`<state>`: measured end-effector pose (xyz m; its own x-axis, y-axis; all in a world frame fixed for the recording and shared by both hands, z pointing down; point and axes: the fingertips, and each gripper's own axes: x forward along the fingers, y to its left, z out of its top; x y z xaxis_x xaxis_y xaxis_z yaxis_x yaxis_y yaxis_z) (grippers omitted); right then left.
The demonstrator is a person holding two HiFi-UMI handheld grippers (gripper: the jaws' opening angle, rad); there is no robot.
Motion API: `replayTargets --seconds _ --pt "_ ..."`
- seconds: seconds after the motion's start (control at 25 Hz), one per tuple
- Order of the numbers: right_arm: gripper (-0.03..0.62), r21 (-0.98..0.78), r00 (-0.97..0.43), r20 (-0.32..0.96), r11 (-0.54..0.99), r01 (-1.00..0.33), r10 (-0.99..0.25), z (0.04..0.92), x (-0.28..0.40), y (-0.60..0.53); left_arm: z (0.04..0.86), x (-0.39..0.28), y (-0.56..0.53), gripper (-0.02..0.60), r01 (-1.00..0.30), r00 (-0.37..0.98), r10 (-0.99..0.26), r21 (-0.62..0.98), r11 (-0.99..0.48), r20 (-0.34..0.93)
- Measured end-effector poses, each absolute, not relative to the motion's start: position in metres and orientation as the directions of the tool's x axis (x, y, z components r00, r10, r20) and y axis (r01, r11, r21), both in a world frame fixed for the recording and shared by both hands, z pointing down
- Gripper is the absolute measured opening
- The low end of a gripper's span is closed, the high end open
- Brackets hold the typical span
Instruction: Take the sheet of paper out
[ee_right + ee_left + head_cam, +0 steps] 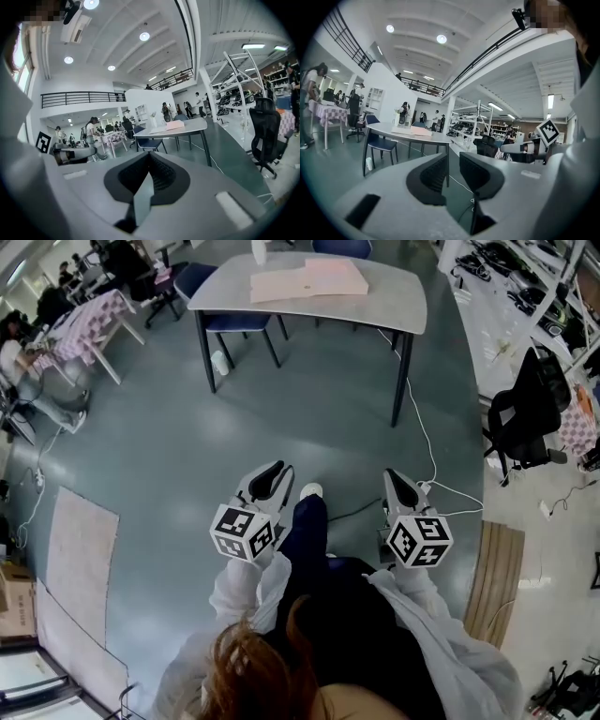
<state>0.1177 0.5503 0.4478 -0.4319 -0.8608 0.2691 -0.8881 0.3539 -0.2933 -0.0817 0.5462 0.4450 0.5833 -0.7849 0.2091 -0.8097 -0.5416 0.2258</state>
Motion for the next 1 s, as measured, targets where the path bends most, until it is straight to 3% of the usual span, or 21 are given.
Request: replayTargets --seconds 0.16,0.36,1.0 --pt "0.011 -0.3 -0.437 0.271 0.356 -0.885 -0.858 0.448 0.116 0.531 0.451 -0.076 0.523 0.166 -0.803 0.592 -0.775 0.245 -0.544 0.22" --pt "0.011 -0.33 -0.438 0.285 0.342 -0.88 -0.853 0.455 0.108 0.496 0.461 -0.072 0.486 0.209 -0.789 0.61 -0.755 0.266 -0.554 0.24" --pt "0.011 -0.305 -0.432 0.299 0.344 -0.888 -0.851 0.445 0.089 0.318 0.45 -0.109 0.316 0.275 -0.802 0.592 -0.763 0.288 -0.524 0.259"
